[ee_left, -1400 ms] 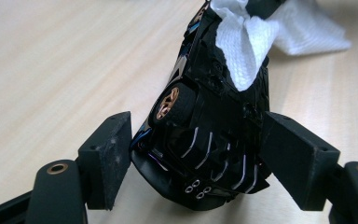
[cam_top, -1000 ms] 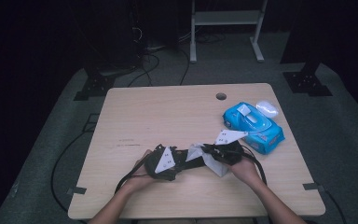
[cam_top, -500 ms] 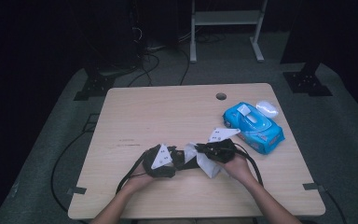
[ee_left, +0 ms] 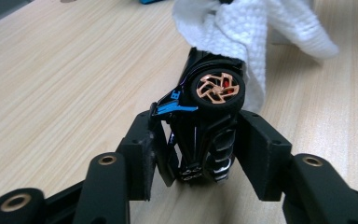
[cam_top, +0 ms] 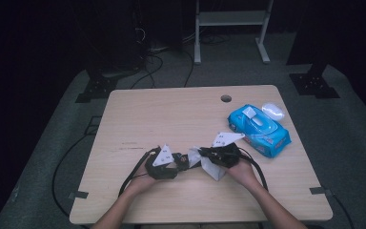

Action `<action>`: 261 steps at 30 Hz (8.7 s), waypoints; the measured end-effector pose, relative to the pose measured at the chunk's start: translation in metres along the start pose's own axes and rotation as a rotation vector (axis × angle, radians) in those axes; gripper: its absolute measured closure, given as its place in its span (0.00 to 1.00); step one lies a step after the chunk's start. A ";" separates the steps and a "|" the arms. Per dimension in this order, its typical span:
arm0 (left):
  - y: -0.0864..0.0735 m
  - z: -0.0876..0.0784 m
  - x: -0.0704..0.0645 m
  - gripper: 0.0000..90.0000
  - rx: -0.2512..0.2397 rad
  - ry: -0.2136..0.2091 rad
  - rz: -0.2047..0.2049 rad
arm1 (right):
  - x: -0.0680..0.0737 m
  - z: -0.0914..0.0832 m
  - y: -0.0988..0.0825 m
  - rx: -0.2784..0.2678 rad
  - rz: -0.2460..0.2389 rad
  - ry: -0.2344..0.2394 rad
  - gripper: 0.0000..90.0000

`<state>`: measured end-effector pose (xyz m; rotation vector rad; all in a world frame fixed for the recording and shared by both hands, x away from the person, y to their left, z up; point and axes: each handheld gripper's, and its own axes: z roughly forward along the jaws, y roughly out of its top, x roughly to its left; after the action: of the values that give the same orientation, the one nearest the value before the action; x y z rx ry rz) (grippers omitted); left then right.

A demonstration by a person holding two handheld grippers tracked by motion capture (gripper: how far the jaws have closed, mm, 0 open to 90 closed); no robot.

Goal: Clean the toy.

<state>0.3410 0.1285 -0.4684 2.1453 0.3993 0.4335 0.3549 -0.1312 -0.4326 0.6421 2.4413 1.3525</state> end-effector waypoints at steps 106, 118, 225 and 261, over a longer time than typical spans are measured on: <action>0.000 -0.007 0.004 0.64 -0.025 -0.099 -0.008 | -0.018 -0.017 -0.007 0.011 0.036 -0.130 0.98; 0.001 -0.007 0.003 0.64 -0.021 -0.098 0.003 | 0.017 0.015 0.012 -0.015 0.012 0.007 0.98; 0.049 0.016 0.020 0.49 0.284 -0.174 0.017 | -0.012 0.000 -0.018 -0.052 0.133 0.041 0.97; 0.063 0.035 0.003 0.68 0.480 -0.164 0.121 | -0.022 -0.014 -0.022 -0.087 0.217 0.083 0.97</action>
<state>0.3674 0.0698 -0.4349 2.6600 0.3012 0.2396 0.3623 -0.1628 -0.4438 0.8655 2.4173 1.5871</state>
